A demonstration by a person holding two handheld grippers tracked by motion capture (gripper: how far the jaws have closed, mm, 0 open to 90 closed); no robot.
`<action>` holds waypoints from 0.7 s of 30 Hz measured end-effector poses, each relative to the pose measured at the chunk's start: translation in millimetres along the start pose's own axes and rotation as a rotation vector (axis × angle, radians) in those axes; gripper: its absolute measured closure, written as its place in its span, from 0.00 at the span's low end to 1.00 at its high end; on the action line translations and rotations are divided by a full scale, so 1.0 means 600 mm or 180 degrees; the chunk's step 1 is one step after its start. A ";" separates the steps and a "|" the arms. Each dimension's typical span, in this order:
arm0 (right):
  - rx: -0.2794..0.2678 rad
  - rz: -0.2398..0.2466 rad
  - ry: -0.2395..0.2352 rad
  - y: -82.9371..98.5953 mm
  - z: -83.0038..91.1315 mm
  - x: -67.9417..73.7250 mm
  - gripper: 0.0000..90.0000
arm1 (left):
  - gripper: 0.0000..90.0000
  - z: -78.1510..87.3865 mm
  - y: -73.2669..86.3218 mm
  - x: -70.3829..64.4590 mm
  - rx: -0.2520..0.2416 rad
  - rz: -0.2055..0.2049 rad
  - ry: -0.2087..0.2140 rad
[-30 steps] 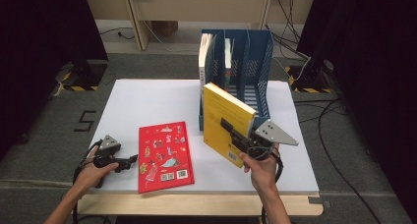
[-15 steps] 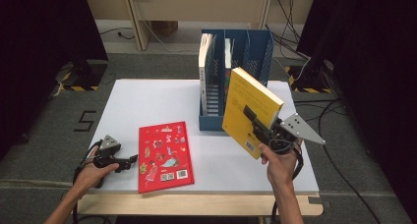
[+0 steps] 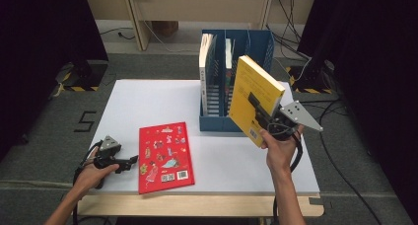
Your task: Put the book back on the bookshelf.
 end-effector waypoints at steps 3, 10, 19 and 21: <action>0.0002 0.0011 0.0055 0.001 -0.007 -0.007 0.83 | 0.15 0.000 0.000 0.000 -0.0005 0.0005 -0.0003; 0.0011 0.0025 0.0193 0.006 -0.024 -0.026 0.83 | 0.15 0.000 0.000 0.000 -0.0004 0.0006 -0.0001; 0.0018 0.0018 0.0347 0.019 -0.068 -0.050 0.83 | 0.15 0.000 0.000 0.000 -0.0004 0.0008 0.0002; 0.0032 0.0030 0.0369 0.021 -0.078 -0.054 0.83 | 0.15 0.000 0.000 0.000 -0.0003 0.0008 0.0003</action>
Point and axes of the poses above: each handheld gripper's, and its own axes: z roughly backward along the jaws, y roughly out of its underside, x roughly to its left, the point moved 4 cm from there along -z, roughly forward along the jaws, and after that the axes turned 5 degrees about -x, right-handed, at the moved point
